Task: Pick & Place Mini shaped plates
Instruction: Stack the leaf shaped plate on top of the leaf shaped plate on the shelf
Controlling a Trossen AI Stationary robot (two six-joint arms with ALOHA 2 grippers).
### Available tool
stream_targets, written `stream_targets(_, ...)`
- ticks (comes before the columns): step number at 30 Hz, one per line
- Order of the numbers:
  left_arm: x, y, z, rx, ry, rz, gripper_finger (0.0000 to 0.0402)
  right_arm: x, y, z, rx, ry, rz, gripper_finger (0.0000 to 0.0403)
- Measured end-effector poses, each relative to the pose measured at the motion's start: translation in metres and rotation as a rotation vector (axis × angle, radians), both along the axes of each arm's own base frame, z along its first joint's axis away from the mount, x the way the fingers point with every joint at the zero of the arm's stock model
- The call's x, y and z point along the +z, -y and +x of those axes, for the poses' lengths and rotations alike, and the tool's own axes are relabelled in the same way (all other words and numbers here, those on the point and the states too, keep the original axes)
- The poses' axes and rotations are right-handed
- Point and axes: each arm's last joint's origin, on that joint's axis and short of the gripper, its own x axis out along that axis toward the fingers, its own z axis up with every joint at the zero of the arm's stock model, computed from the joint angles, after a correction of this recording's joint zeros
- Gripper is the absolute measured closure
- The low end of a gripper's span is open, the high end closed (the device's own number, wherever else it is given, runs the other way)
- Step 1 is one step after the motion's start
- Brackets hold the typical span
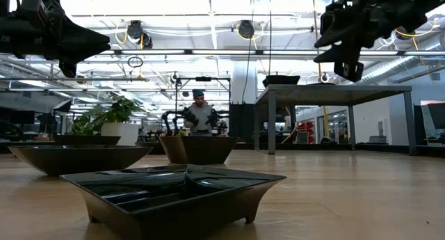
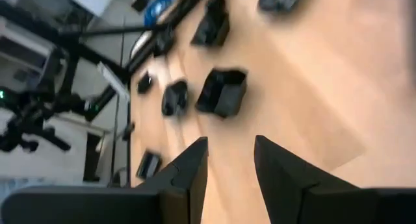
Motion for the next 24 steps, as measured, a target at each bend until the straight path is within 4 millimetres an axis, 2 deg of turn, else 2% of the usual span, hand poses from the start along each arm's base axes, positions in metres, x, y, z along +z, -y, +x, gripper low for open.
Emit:
stream_targets(7, 0.000, 0.000, 0.000, 0.000, 0.000, 0.000, 0.0316, -0.012, -0.041, 0.026, 0.093, -0.168, 0.082, 0.0299)
stream_targets(11, 0.000, 0.000, 0.000, 0.000, -0.001, 0.000, 0.0316, -0.022, -0.068, 0.033, 0.140, -0.347, 0.197, 0.0300)
stream_targets(18, 0.000, 0.000, 0.000, 0.000, -0.001, 0.000, 0.0316, -0.034, -0.125, 0.025, 0.232, -0.740, 0.556, 0.0300)
stream_targets(21, 0.000, 0.000, 0.000, 0.000, -0.001, 0.000, 0.0316, -0.038, -0.141, 0.017, 0.206, -0.949, 0.720, 0.0300)
stream_targets(24, 0.000, 0.000, 0.000, 0.000, 0.000, 0.000, 0.0316, -0.041, -0.151, 0.012, 0.147, -1.099, 0.810, 0.0300)
